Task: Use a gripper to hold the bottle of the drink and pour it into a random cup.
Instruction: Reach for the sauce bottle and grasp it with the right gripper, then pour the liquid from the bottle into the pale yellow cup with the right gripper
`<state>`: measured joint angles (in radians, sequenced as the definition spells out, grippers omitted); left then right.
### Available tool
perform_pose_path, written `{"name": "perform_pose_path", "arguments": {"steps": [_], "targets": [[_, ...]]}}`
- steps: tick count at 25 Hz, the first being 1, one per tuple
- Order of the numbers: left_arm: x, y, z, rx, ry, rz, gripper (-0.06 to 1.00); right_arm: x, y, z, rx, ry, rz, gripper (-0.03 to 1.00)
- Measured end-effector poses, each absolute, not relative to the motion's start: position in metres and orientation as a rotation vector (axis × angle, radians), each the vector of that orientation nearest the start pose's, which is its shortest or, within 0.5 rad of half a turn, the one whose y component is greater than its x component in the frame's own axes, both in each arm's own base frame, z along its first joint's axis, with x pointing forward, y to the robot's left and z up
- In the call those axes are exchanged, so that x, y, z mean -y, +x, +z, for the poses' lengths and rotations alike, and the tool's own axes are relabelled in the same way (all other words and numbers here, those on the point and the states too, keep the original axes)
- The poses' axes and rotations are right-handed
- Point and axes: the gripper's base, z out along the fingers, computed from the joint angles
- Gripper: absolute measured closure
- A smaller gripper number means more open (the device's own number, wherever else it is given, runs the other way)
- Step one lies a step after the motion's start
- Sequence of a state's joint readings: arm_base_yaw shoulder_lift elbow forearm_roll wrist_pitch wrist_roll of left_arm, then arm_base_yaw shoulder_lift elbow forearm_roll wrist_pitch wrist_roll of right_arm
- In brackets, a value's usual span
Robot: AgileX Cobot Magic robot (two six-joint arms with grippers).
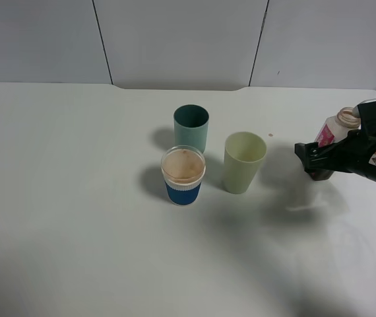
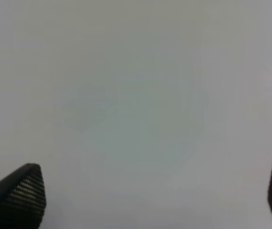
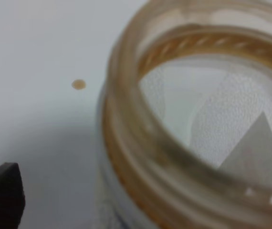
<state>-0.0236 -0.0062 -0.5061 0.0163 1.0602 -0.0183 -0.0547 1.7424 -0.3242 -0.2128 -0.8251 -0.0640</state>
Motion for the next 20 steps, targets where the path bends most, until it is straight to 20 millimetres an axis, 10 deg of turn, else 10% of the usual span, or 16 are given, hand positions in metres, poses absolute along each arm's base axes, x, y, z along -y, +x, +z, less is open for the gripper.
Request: {"name": "perform_pose_path", "arguments": {"steps": [4, 10, 20], "targets": [[-0.0014, -0.0065, 0.279, -2.031, 0.005, -0.007, 0.02, -0.0007, 0.2457, 0.1118, -2.069, -0.229, 0.017, 0.03], [-0.0014, -0.0065, 0.279, -2.031, 0.005, -0.007, 0.02, -0.0002, 0.2453, 0.111, -2.085, -0.165, 0.052, 0.59], [-0.0014, -0.0065, 0.279, -2.031, 0.005, -0.007, 0.02, -0.0002, 0.2453, 0.111, -2.087, -0.137, 0.068, 0.57]]}}
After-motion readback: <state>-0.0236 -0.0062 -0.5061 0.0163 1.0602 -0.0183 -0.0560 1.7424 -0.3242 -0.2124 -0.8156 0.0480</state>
